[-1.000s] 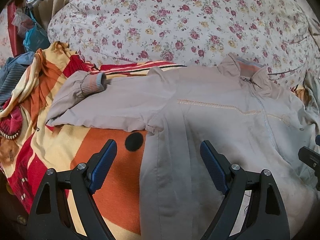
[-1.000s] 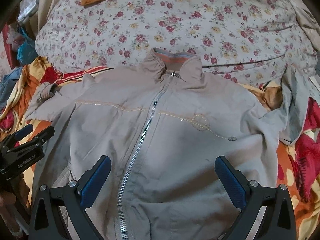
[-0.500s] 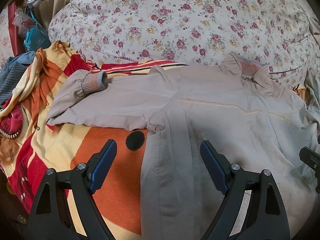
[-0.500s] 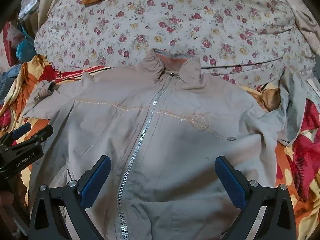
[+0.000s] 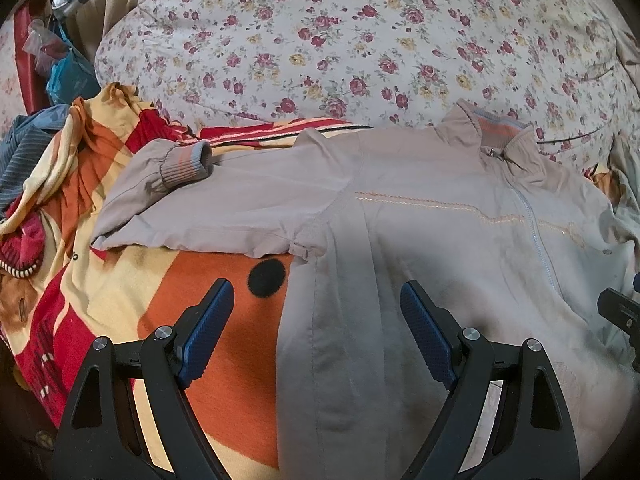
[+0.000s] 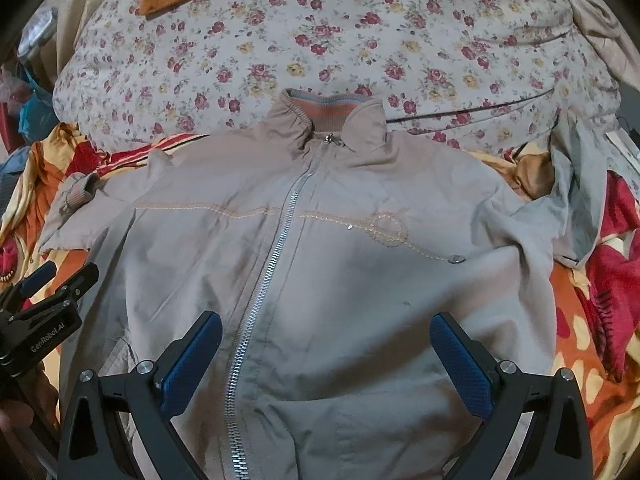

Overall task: Fold large clothes
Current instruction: 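Position both grippers over the spread beige jacket, open, then grasp the ribbed cuff of the jacket sleeve with the left gripper, then carry the sleeve across the jacket body toward the zipper and release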

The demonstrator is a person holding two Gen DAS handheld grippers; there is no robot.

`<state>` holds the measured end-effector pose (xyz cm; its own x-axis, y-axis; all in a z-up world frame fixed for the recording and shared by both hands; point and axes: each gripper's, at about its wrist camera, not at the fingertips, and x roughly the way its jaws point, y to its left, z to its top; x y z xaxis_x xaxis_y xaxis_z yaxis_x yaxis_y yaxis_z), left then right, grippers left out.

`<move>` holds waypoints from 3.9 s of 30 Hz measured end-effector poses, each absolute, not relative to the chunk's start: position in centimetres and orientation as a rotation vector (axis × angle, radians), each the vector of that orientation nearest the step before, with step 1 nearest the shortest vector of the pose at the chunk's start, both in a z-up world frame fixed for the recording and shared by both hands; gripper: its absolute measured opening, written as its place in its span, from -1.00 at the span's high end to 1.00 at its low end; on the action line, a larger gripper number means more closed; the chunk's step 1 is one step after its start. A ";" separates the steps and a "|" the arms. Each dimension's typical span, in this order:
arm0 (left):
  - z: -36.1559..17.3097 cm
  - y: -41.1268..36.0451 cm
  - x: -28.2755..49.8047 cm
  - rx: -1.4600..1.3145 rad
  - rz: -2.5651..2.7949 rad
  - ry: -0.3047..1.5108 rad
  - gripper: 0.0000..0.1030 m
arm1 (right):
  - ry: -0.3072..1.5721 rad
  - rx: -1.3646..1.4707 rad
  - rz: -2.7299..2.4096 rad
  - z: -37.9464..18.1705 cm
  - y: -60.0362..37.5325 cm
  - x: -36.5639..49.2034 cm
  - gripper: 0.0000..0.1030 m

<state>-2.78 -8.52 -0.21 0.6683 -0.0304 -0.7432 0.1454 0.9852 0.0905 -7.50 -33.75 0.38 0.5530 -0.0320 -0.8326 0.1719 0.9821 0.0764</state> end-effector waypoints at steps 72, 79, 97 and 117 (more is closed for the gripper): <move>0.2 3.5 8.6 0.209 0.141 0.867 -0.66 | 1.018 0.218 -0.031 -1.2 -33.9 -7.0 -0.99; -2.6 6.1 13.0 0.245 0.186 0.883 -0.66 | 1.035 0.218 -0.023 -1.8 -33.7 -6.6 -0.99; 8.3 -5.0 7.4 -0.083 -0.314 0.801 0.72 | 0.945 0.268 -0.028 -0.2 -35.5 -7.6 -0.99; 2.2 -24.9 2.9 -0.085 -0.745 1.050 -0.18 | 0.942 0.565 -0.129 -0.3 -44.5 -9.6 -1.00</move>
<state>2.94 -24.90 2.16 0.2797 -0.5939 -0.7544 0.5163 0.7555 -0.4033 -9.63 -44.54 -0.30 0.5925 0.1360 -0.7940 0.3443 0.8483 0.4022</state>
